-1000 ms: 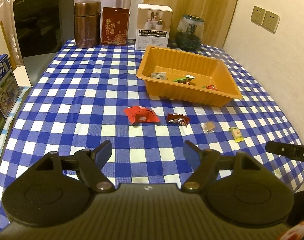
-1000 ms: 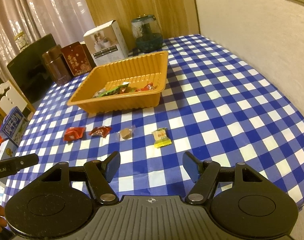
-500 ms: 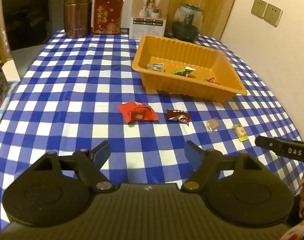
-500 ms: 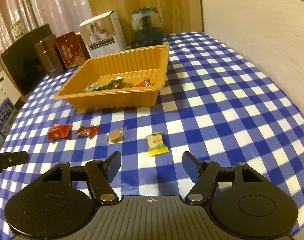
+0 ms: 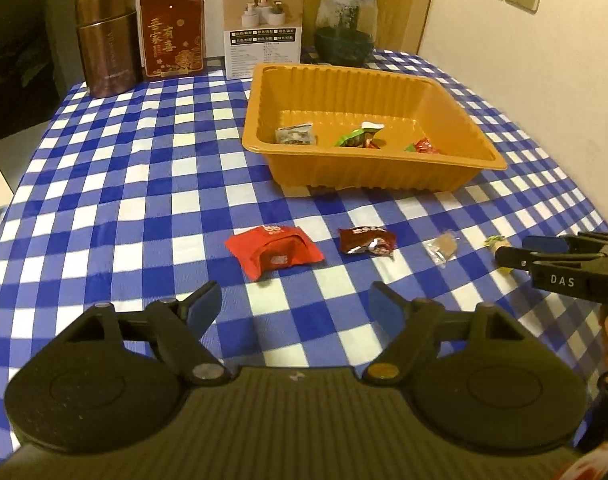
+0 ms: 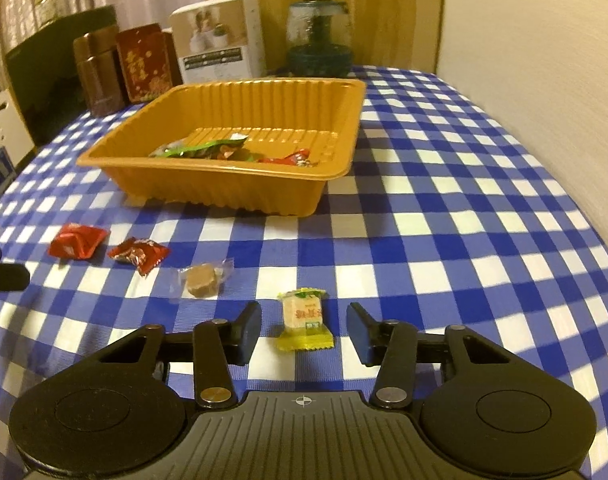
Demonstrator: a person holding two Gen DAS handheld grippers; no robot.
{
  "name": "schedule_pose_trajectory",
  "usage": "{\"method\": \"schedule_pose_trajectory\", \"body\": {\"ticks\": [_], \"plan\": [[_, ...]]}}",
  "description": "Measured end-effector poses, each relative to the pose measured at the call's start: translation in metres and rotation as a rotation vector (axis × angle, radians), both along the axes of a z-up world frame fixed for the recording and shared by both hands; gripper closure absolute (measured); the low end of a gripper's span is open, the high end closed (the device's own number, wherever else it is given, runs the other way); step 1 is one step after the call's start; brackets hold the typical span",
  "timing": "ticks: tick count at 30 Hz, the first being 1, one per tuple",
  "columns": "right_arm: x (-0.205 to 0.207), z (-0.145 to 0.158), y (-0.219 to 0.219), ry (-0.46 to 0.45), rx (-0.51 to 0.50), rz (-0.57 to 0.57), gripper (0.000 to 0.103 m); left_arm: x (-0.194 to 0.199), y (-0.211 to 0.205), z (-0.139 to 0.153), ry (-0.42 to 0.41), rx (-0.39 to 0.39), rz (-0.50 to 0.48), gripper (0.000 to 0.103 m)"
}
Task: Organize snacks
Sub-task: 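Grasp the red square packet with the left gripper while the right gripper grasps the yellow cake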
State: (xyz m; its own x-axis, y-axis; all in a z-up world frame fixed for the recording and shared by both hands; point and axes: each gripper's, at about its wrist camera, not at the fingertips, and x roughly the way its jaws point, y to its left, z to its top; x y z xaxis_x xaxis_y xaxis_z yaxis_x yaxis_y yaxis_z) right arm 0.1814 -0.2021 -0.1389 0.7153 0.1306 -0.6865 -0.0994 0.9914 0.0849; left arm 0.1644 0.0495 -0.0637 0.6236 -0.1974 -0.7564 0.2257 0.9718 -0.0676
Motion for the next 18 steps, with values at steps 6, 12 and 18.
{"method": "schedule_pose_trajectory", "body": {"ticks": [6,12,18], "plan": [[0.01,-0.005,0.003,0.012,-0.011,0.007,0.07,0.011,0.004,-0.002,-0.013,0.035,-0.036,0.025],[0.007,-0.001,0.004,0.032,0.007,0.003,0.081,0.024,0.0,-0.003,-0.05,0.11,-0.155,0.025],[-0.003,0.005,0.008,0.029,0.027,0.005,0.081,0.042,-0.009,-0.017,-0.068,0.247,-0.326,0.027]]}}
